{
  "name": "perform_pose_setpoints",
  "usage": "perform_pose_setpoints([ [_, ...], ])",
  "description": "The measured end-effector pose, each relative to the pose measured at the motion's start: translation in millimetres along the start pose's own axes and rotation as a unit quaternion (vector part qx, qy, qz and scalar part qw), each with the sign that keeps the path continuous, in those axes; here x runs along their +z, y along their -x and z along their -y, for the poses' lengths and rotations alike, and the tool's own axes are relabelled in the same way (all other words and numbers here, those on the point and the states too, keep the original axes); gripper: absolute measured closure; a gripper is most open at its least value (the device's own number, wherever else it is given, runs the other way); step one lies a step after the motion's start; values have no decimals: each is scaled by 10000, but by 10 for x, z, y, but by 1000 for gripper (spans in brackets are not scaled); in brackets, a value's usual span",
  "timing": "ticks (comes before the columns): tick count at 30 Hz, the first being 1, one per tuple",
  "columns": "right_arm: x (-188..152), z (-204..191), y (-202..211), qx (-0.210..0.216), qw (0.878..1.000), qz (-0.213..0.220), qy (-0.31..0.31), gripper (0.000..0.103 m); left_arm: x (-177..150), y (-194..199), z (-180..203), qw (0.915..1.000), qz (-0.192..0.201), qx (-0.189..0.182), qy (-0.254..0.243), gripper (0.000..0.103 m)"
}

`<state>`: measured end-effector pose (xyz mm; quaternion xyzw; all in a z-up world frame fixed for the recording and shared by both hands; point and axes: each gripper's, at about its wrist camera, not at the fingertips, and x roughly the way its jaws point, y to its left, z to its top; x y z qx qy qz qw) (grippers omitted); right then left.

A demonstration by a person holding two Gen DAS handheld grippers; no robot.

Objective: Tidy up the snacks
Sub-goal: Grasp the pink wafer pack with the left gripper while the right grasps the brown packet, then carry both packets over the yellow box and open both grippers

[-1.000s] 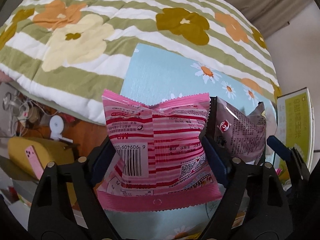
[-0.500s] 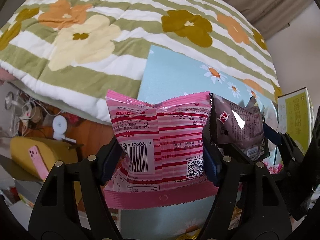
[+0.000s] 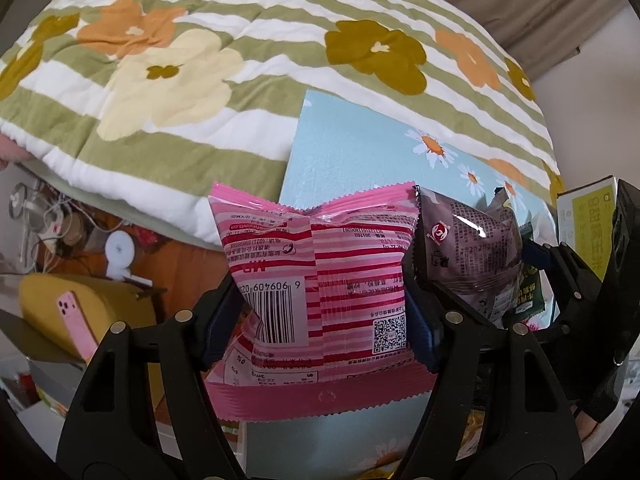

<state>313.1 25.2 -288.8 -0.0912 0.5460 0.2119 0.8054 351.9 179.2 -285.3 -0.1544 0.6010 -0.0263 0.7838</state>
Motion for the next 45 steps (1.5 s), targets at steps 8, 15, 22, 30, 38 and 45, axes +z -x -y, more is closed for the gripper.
perform_pose_setpoints([
  [8, -58, 12, 187, -63, 9996, 256, -98, 30, 12, 60, -13, 10000, 8, -47, 0, 34],
  [15, -78, 63, 455, 3, 9983, 470, -356, 32, 36, 344, 66, 9994, 288, -170, -75, 34],
  [22, -100, 191, 968, -21, 9938, 900, -648, 32, 88, 789, 314, 9966, 694, -325, -294, 34],
  [30, -224, 464, 1784, 42, 9826, 1584, -965, 32, 62, 1336, 916, 9891, 1189, -440, -747, 34],
  [38, -569, 1020, 2560, -81, 9720, 2126, -1002, 32, -150, 1693, 1751, 9804, 1636, -438, -1008, 34],
  [45, -999, 1737, 3034, -233, 9651, 2356, -1120, 32, -408, 1702, 2733, 9743, 1790, -519, -1267, 34],
])
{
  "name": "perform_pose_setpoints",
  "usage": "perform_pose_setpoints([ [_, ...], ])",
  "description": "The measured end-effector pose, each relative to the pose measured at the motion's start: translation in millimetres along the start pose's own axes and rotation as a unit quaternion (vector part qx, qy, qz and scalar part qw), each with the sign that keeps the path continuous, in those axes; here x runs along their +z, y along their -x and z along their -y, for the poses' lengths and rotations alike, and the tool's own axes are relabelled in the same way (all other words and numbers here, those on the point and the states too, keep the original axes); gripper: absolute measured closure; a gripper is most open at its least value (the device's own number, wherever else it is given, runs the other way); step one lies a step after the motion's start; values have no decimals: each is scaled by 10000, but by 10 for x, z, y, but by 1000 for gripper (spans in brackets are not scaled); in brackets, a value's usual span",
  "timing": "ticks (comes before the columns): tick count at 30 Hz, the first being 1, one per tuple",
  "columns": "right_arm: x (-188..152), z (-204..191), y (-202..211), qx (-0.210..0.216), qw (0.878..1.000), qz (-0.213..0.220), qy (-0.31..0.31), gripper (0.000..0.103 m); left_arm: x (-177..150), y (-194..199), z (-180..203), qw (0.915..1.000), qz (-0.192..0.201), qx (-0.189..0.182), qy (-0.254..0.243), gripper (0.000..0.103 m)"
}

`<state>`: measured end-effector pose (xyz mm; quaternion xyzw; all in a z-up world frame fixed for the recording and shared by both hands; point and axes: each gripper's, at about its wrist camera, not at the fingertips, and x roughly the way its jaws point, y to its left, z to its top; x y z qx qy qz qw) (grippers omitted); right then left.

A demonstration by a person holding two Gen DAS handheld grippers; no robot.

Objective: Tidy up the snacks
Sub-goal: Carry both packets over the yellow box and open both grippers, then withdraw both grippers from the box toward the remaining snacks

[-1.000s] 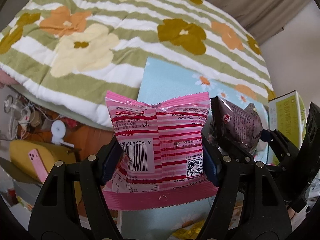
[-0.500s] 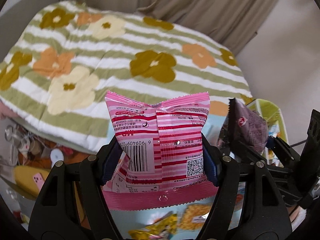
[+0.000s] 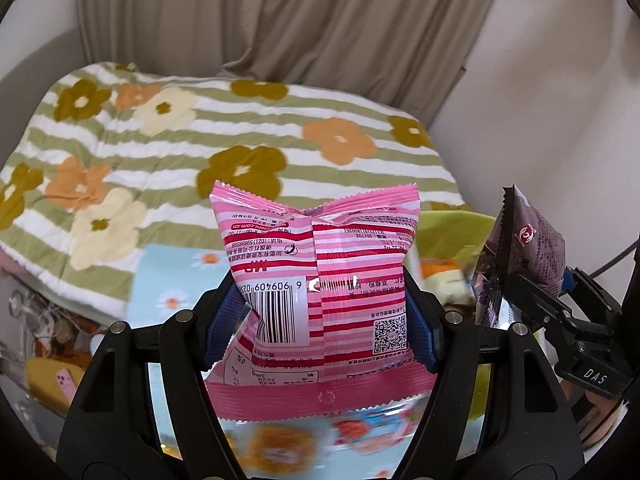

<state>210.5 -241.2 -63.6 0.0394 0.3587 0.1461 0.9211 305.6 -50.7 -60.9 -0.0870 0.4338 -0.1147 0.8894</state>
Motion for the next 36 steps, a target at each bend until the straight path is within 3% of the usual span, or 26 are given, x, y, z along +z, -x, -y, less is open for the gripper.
perform_pose_setpoints([
  [7, -88, 790, 321, -131, 9998, 53, -161, 32, -177, -281, 905, 9997, -111, -153, -161, 34],
  [16, -289, 1428, 430, -216, 9980, -174, -560, 32, -570, -750, 1584, 9962, -614, -296, -545, 34],
  [21, -338, 1558, 454, -292, 9967, -183, -738, 32, -662, -971, 1754, 9921, -906, -325, -804, 26],
  [23, -337, 1587, 464, -339, 9963, -187, -769, 32, -667, -1036, 1809, 9913, -910, -260, -919, 2],
  [27, -345, 1620, 491, -415, 9954, -216, -839, 32, -686, -1021, 1843, 9903, -860, -241, -1068, 1],
  [31, -403, 1640, 463, -434, 9944, -304, -917, 32, -749, -927, 1787, 9885, -796, 16, -1289, 1],
  [36, -484, 1584, 379, -386, 9941, -506, -880, 32, -747, -877, 1583, 9916, -796, -3, -1020, 1],
])
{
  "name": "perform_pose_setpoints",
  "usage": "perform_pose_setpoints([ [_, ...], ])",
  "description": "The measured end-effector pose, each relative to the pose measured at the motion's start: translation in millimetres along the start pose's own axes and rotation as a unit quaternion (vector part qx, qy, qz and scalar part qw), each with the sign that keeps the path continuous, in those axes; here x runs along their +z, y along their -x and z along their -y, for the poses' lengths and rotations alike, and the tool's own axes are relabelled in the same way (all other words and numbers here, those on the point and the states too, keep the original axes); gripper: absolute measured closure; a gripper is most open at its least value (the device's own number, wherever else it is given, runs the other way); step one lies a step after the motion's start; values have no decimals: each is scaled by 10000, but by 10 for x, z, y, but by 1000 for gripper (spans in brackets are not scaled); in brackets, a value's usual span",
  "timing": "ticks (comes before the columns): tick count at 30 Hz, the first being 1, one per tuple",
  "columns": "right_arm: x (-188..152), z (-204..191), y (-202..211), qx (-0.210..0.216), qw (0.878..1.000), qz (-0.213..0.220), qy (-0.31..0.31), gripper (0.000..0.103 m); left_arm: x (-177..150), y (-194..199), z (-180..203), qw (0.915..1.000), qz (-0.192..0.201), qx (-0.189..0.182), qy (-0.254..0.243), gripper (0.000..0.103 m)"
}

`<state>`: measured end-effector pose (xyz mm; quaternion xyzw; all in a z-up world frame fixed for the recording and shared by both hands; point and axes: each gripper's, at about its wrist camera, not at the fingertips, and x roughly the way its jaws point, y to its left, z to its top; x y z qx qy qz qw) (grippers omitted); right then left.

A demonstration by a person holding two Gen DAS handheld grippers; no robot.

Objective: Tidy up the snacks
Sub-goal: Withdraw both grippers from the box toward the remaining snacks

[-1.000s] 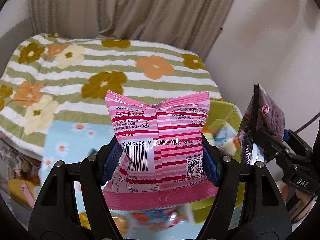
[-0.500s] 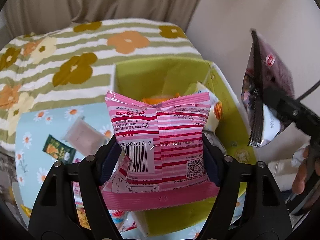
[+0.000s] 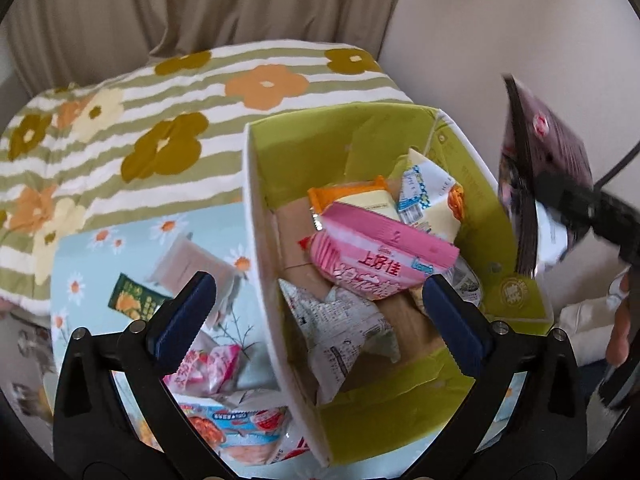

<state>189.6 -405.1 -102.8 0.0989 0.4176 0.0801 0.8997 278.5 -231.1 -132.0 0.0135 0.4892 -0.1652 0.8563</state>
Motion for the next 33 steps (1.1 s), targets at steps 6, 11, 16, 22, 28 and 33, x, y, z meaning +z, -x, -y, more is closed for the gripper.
perform_pose_setpoints([
  [6, -109, -96, -77, 20, 9996, -222, 171, 30, -25, 23, -219, 9992, -42, -49, 389, 1],
  [11, -166, -182, 18, 228, 9992, 60, 322, 1, -50, 106, -359, 9984, -47, -38, 563, 1],
  [16, -250, -163, 137, 93, 9984, 303, 470, 1, -107, 260, -476, 9976, 65, 83, 686, 1],
  [22, -323, -80, 104, 147, 9994, 58, 294, 0, -238, 328, -614, 9954, 3, 212, 930, 1],
  [28, -344, -77, 57, 332, 9992, 2, 230, 0, -410, 509, -800, 9912, -24, 508, 1218, 1],
  [33, -344, -230, 51, 460, 9984, 41, 327, 0, -568, 764, -1038, 9865, -35, 820, 1417, 1],
])
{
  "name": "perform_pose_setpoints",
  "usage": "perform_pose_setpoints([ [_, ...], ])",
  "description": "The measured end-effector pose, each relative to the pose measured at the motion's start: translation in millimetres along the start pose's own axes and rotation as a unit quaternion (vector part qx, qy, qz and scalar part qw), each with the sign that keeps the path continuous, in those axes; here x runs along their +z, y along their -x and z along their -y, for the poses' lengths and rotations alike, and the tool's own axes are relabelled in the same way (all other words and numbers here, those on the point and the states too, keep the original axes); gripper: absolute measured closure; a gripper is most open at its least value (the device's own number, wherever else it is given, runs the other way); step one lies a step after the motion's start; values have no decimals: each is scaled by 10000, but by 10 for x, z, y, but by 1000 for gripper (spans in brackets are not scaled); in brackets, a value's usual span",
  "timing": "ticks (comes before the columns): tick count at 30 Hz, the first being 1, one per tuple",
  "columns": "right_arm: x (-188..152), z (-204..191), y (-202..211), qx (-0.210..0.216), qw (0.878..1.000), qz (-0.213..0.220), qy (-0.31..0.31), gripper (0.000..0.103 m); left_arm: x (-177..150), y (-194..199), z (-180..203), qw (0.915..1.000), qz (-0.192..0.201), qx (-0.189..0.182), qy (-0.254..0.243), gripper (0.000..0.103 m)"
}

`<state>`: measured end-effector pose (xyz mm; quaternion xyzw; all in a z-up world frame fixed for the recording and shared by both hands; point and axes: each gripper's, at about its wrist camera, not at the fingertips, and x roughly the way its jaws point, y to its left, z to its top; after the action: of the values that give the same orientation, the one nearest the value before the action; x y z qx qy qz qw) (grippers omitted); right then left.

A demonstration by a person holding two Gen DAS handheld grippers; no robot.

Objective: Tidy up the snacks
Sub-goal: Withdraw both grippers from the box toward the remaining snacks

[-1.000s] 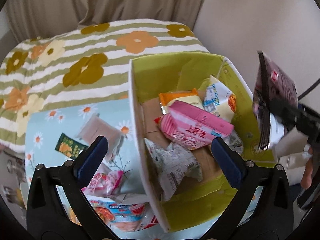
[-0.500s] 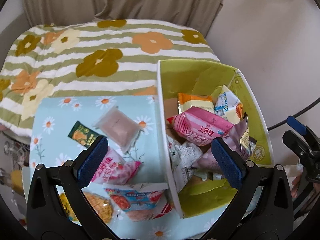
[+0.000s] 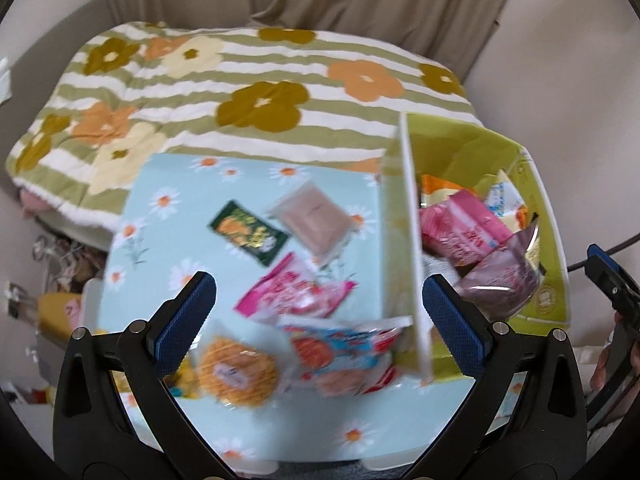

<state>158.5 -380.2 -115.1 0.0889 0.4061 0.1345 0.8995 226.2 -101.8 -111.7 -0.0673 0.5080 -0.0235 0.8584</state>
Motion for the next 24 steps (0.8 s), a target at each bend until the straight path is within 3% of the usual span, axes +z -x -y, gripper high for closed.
perform_pose_setpoints([
  [8, -89, -632, -81, 25, 9996, 76, 258, 0, -186, 334, -798, 9989, 232, 210, 348, 1],
  [13, -234, -1148, -99, -104, 9995, 260, 130, 0, -311, 334, -1398, 9990, 65, 123, 433, 1],
  [21, -621, -1968, -292, -276, 9993, 92, -233, 0, -587, 216, -2039, 9992, -327, -196, -101, 1],
  [24, -767, -2182, -399, -310, 9984, -3, -466, 0, -693, 167, -2147, 9971, -424, -353, -527, 1],
])
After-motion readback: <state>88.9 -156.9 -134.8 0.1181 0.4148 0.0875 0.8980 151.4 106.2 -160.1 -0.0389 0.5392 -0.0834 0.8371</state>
